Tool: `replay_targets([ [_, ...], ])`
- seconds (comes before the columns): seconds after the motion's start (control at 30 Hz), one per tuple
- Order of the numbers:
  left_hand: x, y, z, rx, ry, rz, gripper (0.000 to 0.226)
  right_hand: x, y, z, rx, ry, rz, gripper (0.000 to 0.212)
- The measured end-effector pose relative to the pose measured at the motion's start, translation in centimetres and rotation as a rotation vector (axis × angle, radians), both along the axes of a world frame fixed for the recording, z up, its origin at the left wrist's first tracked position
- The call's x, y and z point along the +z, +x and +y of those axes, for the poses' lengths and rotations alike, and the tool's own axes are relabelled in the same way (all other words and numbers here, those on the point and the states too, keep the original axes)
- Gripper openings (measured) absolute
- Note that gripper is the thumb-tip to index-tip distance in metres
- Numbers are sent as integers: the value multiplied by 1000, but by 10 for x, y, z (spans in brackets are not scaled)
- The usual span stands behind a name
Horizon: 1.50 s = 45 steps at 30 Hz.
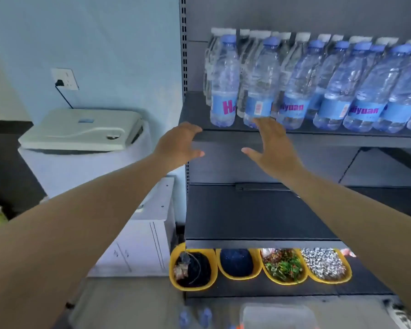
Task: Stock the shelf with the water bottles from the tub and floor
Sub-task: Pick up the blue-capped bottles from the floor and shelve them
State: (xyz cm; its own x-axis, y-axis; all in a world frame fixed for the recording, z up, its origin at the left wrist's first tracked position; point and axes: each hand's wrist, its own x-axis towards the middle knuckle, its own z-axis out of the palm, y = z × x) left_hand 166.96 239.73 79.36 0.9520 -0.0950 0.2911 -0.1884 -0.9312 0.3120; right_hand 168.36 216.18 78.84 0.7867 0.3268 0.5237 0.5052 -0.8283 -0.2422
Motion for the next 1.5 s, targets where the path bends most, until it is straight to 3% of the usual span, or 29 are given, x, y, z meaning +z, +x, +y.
replay_targets([
  [0.13, -75, -34, 11, -40, -3, 9, 57, -73, -32, 8, 30, -77, 67, 67],
  [0.33, -202, -77, 13, 23, -22, 302, 61, -200, -67, 10, 59, -119, 325, 68],
  [0.57, -365, -115, -9, 159, -209, 585, 70, -348, -83, -2, 76, -97, 578, 70],
  [0.8, -532, -158, -51, 426, -416, 810, 78, -503, -89, -36, 144, -66, 834, 75],
  [1.13, -772, -209, -116, 723, -697, 869, 77, -740, -103, -69, 73, 67, 1042, 78],
  [1.37, -889, -213, -131, 907, -896, 711, 73, -882, -120, -54, -142, 324, 1116, 84],
  [1.5, -924, -211, -135, 978, -943, 666, 74, -922, -115, -41, -225, 395, 1004, 80],
])
